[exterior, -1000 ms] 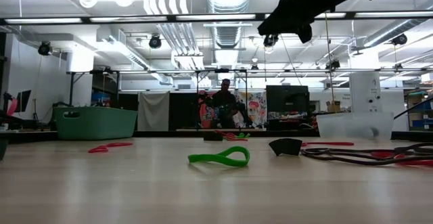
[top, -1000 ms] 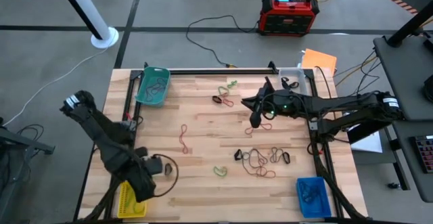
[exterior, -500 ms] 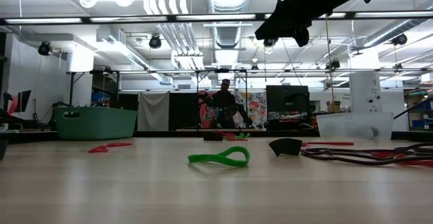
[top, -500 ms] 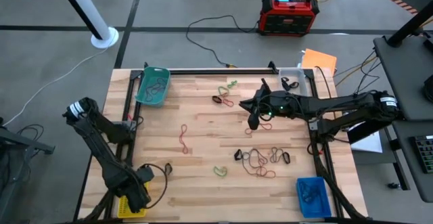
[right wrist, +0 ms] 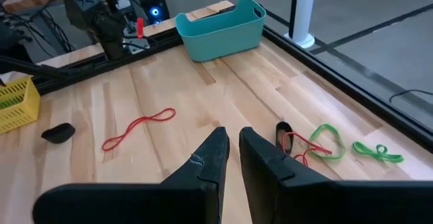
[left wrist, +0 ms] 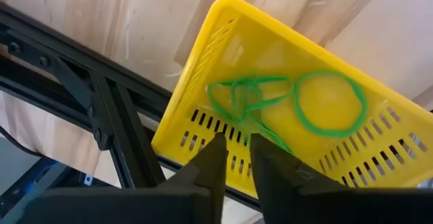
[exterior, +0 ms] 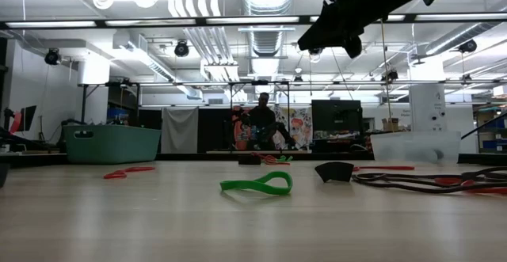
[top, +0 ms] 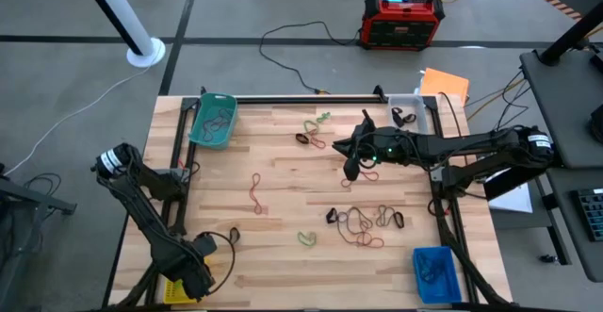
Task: Sort rubber bands into baskets
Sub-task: Put the green rubber band into the yellow bin, then put the red rubber band into the green bin
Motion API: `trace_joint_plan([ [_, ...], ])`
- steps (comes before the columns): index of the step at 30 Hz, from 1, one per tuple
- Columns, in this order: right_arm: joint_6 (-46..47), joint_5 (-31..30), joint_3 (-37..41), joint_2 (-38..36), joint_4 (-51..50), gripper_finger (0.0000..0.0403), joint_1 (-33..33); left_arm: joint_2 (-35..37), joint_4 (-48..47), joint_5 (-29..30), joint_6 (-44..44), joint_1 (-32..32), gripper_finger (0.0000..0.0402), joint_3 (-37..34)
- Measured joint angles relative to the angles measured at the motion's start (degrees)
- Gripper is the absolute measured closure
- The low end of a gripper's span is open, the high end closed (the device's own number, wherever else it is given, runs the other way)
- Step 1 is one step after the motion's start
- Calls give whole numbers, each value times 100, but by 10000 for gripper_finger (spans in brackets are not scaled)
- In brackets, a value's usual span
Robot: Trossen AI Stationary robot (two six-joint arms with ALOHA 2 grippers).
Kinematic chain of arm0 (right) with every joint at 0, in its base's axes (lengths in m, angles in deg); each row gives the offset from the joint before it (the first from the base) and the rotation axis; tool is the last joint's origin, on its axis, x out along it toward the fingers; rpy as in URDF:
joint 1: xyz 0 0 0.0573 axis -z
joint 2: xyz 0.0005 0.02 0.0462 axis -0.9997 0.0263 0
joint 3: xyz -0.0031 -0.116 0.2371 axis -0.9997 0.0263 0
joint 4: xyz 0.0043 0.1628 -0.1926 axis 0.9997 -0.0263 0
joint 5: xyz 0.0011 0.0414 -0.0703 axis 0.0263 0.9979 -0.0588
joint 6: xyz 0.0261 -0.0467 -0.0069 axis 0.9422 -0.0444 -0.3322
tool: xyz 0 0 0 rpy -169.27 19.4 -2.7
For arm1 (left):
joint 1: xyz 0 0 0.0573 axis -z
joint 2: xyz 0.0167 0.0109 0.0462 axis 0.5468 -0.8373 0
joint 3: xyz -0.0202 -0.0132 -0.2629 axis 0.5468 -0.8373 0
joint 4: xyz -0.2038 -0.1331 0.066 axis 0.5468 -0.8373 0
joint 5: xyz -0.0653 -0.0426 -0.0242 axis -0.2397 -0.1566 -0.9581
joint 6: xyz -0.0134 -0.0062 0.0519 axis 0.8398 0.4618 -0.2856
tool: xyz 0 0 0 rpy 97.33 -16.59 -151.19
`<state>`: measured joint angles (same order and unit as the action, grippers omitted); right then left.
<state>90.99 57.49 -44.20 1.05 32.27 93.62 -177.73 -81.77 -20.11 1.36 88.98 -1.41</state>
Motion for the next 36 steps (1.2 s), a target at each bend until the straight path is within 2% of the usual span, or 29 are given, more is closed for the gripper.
trace_joint_plan([
  [4, 72, 0, 1, 0, -23, 369, -32, 13, -6, 179, -49, 0, 309, 17],
  [7, 161, 1, 1, -52, -101, 369, -148, 14, 2, 562, -364, 0, 290, 231],
  [10, 501, 1, 1, -153, -100, 369, -321, 17, -7, 1389, -949, 0, 279, 572],
  [15, 888, 4, 1, -174, -130, 369, -834, 22, -12, 3243, -2488, 0, 277, 1196],
  [19, 1373, -40, 0, -83, -230, 369, -1360, 86, -17, 4109, -3713, -40, 277, 1447],
  [24, 2140, -503, -2, 87, -684, 369, -1767, 407, -54, 4400, -4648, -226, 277, 1282],
  [29, 2877, -651, -55, 283, -1327, 369, -1923, 1024, 160, 4416, -5228, -436, 277, 696],
  [33, 3255, -722, -500, 627, -2347, 369, -1939, 1763, 995, 4537, -5749, -642, 277, -109],
  [36, 3185, -964, -1126, 1039, -3634, 369, -1930, 2356, 1792, 4542, -6119, -874, 277, -727],
])
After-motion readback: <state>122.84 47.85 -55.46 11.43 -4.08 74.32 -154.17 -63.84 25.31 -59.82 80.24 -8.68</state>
